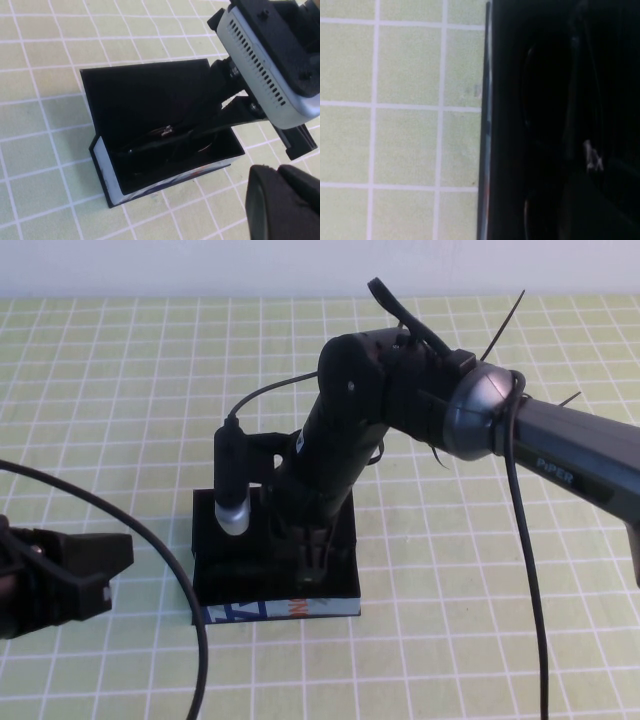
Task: Return glasses to glasses case
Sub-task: Place the glasses in the glasses case, then close the glasses case
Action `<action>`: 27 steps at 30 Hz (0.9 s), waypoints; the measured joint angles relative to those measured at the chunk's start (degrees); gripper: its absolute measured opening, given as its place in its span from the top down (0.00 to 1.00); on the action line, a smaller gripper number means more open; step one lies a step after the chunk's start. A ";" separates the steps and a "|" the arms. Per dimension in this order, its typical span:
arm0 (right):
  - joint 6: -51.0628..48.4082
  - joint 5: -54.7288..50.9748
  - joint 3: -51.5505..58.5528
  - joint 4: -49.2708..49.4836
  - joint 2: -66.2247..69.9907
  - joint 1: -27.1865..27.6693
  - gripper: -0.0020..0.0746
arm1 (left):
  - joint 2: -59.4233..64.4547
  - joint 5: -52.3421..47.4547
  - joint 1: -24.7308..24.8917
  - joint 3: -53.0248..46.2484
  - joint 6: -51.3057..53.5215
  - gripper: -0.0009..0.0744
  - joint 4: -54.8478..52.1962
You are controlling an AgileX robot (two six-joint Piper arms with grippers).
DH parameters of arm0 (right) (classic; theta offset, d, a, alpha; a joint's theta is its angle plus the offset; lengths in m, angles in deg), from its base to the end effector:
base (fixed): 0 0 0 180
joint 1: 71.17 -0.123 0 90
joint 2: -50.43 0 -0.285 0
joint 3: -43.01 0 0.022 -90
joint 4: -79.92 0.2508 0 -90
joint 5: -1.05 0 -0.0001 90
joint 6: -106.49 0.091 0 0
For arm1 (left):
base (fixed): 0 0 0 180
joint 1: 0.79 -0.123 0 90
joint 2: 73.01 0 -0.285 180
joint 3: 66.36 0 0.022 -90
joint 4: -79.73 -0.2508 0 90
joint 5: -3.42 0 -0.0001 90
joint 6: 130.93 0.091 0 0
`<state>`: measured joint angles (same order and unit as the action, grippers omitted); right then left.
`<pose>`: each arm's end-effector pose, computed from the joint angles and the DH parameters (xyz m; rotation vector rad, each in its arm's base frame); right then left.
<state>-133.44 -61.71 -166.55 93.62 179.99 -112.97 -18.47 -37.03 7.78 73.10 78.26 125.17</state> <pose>0.3298 0.3206 0.2362 -2.1012 1.8496 0.2512 0.1437 -0.0643 0.3074 0.2741 2.1839 -0.6945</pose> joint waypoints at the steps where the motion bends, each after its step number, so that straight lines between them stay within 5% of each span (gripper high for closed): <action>1: 0.24 0.16 0.00 0.00 0.00 0.00 0.82 | 0.00 0.00 0.00 0.00 0.10 0.99 0.00; 9: 5.44 0.82 -3.15 -4.68 0.20 0.00 0.78 | 0.26 -1.63 0.00 0.00 4.35 0.99 0.00; 14: 13.37 -1.20 -9.39 -6.39 0.20 1.88 0.95 | 2.78 -9.43 0.00 0.10 9.74 0.99 0.00; 18: 20.47 -1.31 -12.45 -4.85 0.20 5.74 0.98 | 7.27 -12.90 0.19 0.10 13.08 0.99 -0.26; 22: 25.42 -2.01 -12.81 0.54 0.20 11.57 0.99 | 11.06 -9.86 5.10 0.10 13.95 0.99 -0.81; 27: 27.16 -2.60 -12.40 11.10 0.20 18.84 0.99 | 14.73 1.64 17.43 0.10 11.48 0.99 -3.88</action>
<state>-106.28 -64.31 -178.95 104.72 180.20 -94.12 -3.75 -35.40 25.22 73.20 89.73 121.29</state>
